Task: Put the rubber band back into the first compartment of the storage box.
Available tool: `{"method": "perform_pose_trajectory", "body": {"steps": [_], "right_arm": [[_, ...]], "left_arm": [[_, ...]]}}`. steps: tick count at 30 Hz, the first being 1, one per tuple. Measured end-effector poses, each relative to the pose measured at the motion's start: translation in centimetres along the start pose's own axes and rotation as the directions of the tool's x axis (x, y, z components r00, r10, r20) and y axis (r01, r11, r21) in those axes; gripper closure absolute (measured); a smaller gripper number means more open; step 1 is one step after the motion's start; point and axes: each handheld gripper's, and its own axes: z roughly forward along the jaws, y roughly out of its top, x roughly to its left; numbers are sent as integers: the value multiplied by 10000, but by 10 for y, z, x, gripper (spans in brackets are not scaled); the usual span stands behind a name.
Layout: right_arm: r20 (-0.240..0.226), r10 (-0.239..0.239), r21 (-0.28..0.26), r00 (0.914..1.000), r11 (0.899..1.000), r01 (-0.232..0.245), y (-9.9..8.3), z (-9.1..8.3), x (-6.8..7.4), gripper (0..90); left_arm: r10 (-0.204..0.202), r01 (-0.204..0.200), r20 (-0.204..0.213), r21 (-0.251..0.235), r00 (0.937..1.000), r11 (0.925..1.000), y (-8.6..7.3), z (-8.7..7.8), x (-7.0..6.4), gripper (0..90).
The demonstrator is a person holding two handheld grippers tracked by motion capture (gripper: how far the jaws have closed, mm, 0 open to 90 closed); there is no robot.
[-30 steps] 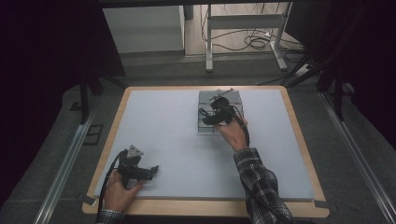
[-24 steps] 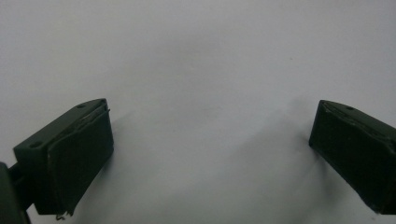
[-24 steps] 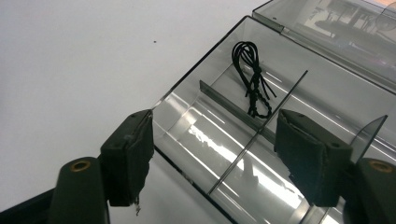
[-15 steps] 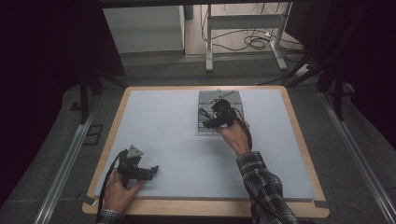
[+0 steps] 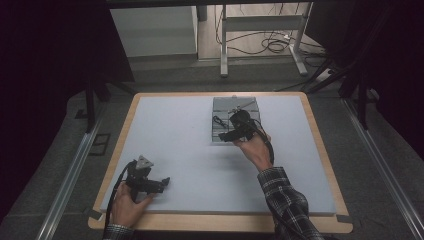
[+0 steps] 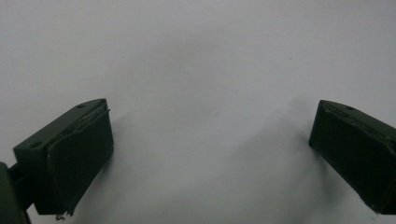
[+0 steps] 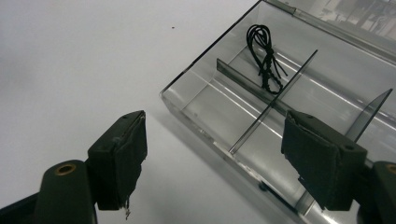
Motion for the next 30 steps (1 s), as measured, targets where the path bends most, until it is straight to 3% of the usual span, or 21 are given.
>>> {"method": "perform_pose_trajectory", "body": {"steps": [30], "right_arm": [[-135,69,122,9999,9999,-68,-29,-26,1,168]], "left_arm": [[-2,2,-2,2,10000,10000,0,0,0,0]]}}
